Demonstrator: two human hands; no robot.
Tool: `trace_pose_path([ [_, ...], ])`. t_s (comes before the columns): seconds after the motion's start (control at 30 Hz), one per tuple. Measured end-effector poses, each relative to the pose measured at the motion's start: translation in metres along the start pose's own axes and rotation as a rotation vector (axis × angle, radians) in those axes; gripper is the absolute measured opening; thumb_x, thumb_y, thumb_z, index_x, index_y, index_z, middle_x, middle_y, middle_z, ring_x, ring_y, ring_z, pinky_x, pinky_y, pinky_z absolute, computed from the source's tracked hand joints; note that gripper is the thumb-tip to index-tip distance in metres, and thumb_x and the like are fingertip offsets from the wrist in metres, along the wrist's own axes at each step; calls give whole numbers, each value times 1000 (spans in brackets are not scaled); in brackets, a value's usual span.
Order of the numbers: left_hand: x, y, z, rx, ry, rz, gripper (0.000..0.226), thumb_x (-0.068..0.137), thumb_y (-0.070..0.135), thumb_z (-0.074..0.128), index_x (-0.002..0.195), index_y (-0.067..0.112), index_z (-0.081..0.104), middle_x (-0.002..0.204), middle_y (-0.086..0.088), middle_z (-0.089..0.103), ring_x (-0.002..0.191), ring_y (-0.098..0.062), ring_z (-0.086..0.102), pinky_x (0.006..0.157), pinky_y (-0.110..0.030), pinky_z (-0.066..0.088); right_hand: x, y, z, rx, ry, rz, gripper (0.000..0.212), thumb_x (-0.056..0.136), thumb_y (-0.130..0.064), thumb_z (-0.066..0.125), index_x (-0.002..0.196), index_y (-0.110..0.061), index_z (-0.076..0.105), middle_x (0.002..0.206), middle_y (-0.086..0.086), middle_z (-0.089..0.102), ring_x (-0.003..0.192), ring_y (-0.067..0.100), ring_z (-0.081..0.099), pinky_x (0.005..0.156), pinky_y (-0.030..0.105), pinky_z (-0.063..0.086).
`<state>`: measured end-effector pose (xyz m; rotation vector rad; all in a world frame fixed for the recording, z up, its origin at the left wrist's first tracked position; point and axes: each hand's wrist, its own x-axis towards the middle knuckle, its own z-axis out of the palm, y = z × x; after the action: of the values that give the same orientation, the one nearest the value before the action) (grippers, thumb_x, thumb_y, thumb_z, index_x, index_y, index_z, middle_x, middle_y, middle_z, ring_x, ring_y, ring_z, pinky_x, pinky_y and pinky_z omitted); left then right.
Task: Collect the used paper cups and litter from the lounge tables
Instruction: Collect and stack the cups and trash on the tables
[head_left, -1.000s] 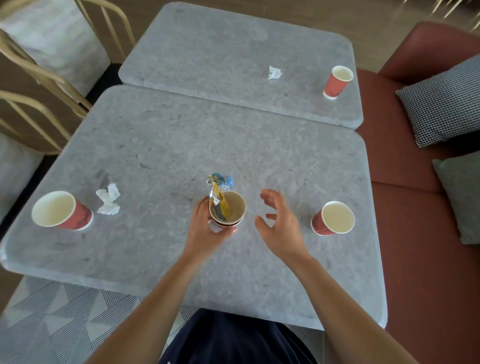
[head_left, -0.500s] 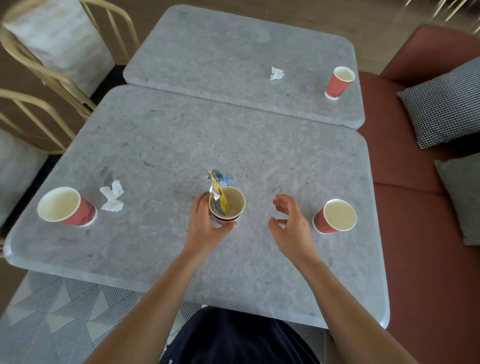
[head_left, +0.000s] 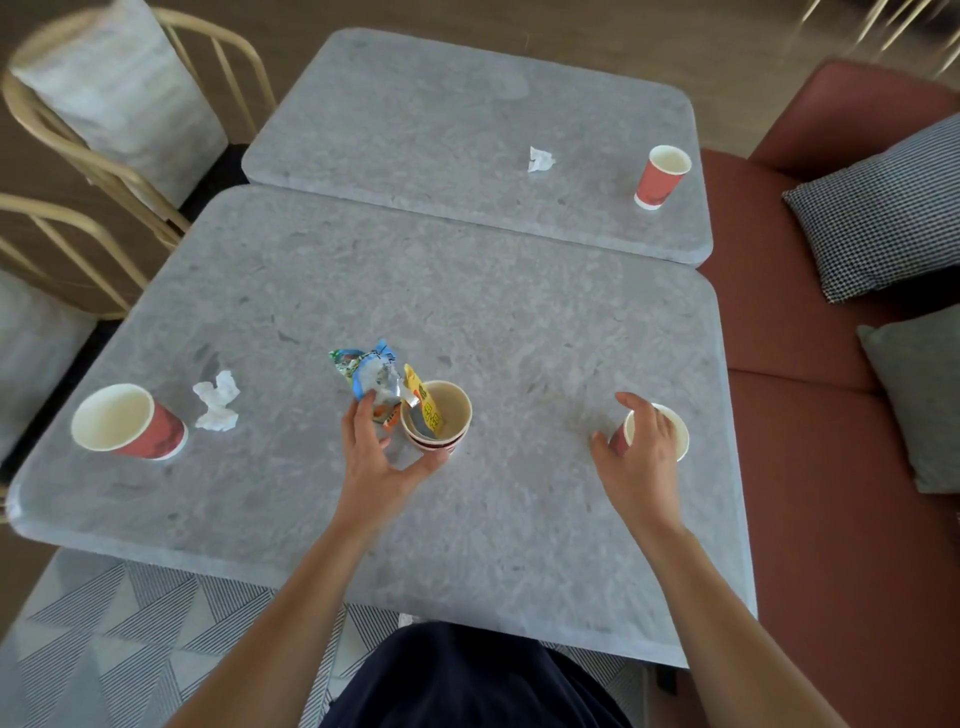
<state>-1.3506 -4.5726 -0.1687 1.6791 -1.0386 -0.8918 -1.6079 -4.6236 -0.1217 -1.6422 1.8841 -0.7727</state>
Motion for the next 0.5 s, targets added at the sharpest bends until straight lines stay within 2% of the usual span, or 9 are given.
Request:
trace_pose_path([
  [0.03, 0, 1, 0, -4, 13, -1, 124, 47, 59, 76, 148, 11, 24, 149, -6, 19, 123, -5, 43, 109, -40, 40, 1, 2, -2, -23, 21, -5, 51, 81, -5, 65, 129, -9, 49, 124, 10, 53, 121, 25, 41, 102, 27, 31],
  [0.07, -1, 2, 0, -8, 23, 3, 122, 47, 59, 75, 148, 11, 25, 150, -7, 18, 121, -2, 44, 109, -40, 41, 2, 5, -4, -56, 46, -13, 51, 80, -5, 66, 128, -7, 50, 128, 12, 53, 124, 26, 39, 105, 29, 30],
  [0.13, -2, 5, 2, -10, 40, 17, 120, 49, 59, 74, 148, 12, 25, 150, -6, 18, 115, 15, 43, 107, -35, 40, 5, 9, -5, -128, 85, -7, 54, 79, -10, 68, 129, -7, 49, 134, 14, 50, 130, 31, 36, 109, 44, 28],
  [0.23, -4, 8, 5, -1, 72, 25, 119, 50, 58, 74, 148, 13, 25, 150, -5, 17, 109, 27, 38, 105, -31, 39, 9, 17, -6, -203, 40, 83, 62, 81, -20, 66, 137, -12, 40, 150, 15, 31, 141, 32, 17, 112, 49, 15],
  [0.3, -5, 9, 8, 3, 86, 18, 117, 53, 53, 81, 148, 13, 26, 150, -5, 18, 113, 22, 39, 107, -32, 39, 12, 20, -7, -224, 6, 115, 65, 84, -23, 65, 140, -15, 34, 155, 15, 20, 144, 31, 8, 112, 49, 11],
  [0.4, -6, 11, 14, 25, 93, 17, 109, 61, 29, 90, 148, 13, 26, 150, -7, 19, 118, 4, 42, 110, -37, 39, 15, 23, -7, -220, -33, 150, 67, 85, -24, 63, 142, -16, 30, 155, 14, 18, 144, 32, 8, 113, 50, 13],
  [0.5, -7, 14, 16, 15, 101, 3, 116, 53, 49, 82, 149, 15, 26, 149, -4, 19, 122, -3, 45, 107, -32, 40, 18, 27, -5, -219, -26, 131, 63, 85, -18, 62, 140, -14, 32, 150, 14, 28, 141, 32, 18, 112, 51, 19],
])
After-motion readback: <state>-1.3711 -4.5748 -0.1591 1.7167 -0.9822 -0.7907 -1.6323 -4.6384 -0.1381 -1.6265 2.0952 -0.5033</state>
